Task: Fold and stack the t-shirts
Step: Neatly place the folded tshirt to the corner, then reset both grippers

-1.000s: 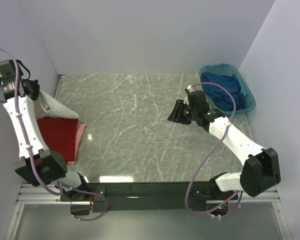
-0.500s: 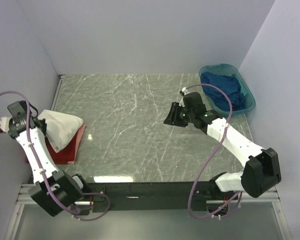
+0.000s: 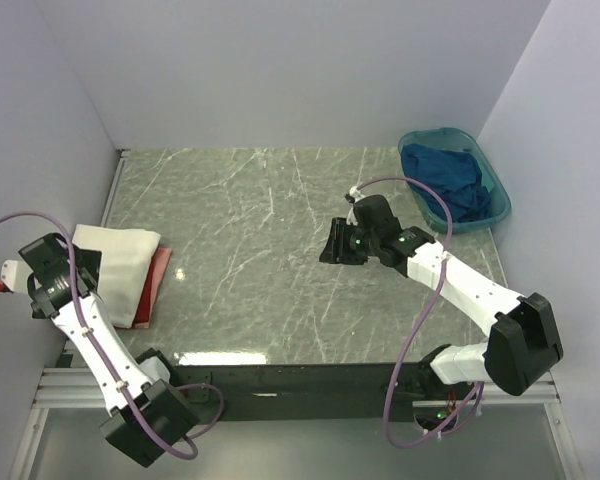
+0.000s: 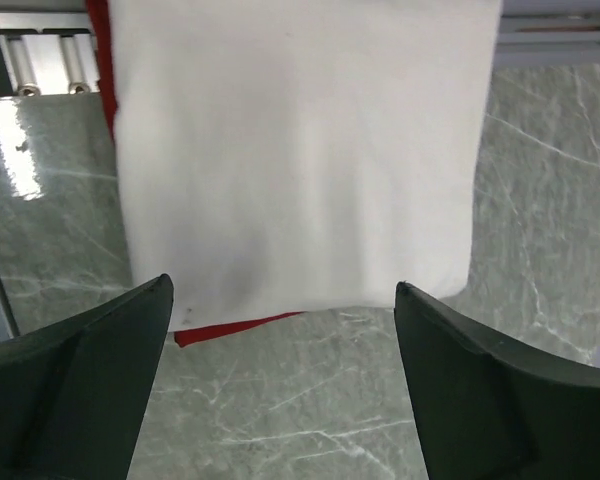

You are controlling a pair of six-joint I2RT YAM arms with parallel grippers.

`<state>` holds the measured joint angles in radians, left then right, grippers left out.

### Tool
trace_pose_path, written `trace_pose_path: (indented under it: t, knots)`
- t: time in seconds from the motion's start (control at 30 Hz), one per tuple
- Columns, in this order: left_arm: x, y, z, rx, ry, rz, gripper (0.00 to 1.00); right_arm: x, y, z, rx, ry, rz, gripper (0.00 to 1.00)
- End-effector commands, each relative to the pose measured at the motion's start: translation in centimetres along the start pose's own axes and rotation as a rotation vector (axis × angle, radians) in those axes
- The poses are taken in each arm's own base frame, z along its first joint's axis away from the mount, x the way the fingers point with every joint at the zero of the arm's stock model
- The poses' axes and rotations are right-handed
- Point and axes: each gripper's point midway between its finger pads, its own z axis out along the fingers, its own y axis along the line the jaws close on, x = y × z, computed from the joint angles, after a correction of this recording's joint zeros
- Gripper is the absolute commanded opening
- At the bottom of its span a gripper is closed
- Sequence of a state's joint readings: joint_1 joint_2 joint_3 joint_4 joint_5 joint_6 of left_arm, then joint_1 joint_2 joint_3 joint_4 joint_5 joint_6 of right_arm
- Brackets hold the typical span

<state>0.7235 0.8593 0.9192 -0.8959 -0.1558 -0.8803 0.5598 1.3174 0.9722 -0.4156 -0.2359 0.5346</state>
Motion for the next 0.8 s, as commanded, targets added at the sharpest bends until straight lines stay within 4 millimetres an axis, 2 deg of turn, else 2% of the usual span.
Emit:
trace_pose_path:
  t: [0.0, 0.13, 0.23, 0.33, 0.37, 0.4, 0.43, 0.53, 0.57, 0.63, 0.67, 0.73, 0.77]
  knots:
    - [-0.9, -2.6, -1.2, 0.129, -0.017, 0.038, 0.97, -0.1, 0.2, 0.1, -0.006, -0.025, -0.002, 0.49]
    - [0.3, -4.2, -1.2, 0.221, 0.043, 0.071, 0.98, 0.0, 0.2, 0.1, -0.011, -0.03, -0.004, 0.49]
    - [1.3, -6.2, -2.2, 0.291, 0.054, 0.11, 0.99, -0.2, 0.3, 0.0, -0.011, -0.039, -0.007, 0.49]
    - [3.9, -8.8, -3.4, 0.355, 0.088, 0.156, 0.99, -0.2, 0.2, 0.0, -0.011, -0.043, -0.007, 0.49]
    - [6.0, -10.0, -4.0, 0.378, 0.122, 0.187, 1.0, -0.3, 0.2, 0.0, -0.01, -0.048, -0.007, 0.49]
    - [7.0, -10.5, -4.1, 0.386, 0.138, 0.203, 0.99, -0.4, 0.2, -0.1, -0.009, -0.053, -0.01, 0.49]
    - [9.2, -11.7, -4.7, 0.418, 0.175, 0.237, 0.99, -0.5, 0.2, -0.2, -0.005, -0.061, -0.012, 0.49]
    - [13.0, -12.9, -5.2, 0.439, 0.226, 0.301, 0.99, -0.9, 0.1, -0.8, 0.004, -0.087, -0.018, 0.49]
    - [15.7, -13.6, -6.8, 0.49, 0.266, 0.354, 1.0, -1.1, -0.1, -1.0, 0.017, -0.097, -0.019, 0.49]
    - [17.9, -14.3, -7.9, 0.513, 0.269, 0.401, 0.99, -1.5, -0.1, -1.6, 0.022, -0.124, -0.023, 0.49]
    - [20.9, -14.0, -8.9, 0.522, 0.315, 0.462, 1.0, -1.6, 0.0, -1.8, 0.023, -0.132, -0.027, 0.49]
    - [23.6, -14.3, -9.4, 0.528, 0.33, 0.517, 0.99, -1.9, -0.1, -2.3, 0.03, -0.151, -0.029, 0.49]
    - [25.7, -14.1, -10.7, 0.56, 0.364, 0.561, 1.0, -2.1, -0.1, -2.5, 0.032, -0.158, -0.026, 0.49]
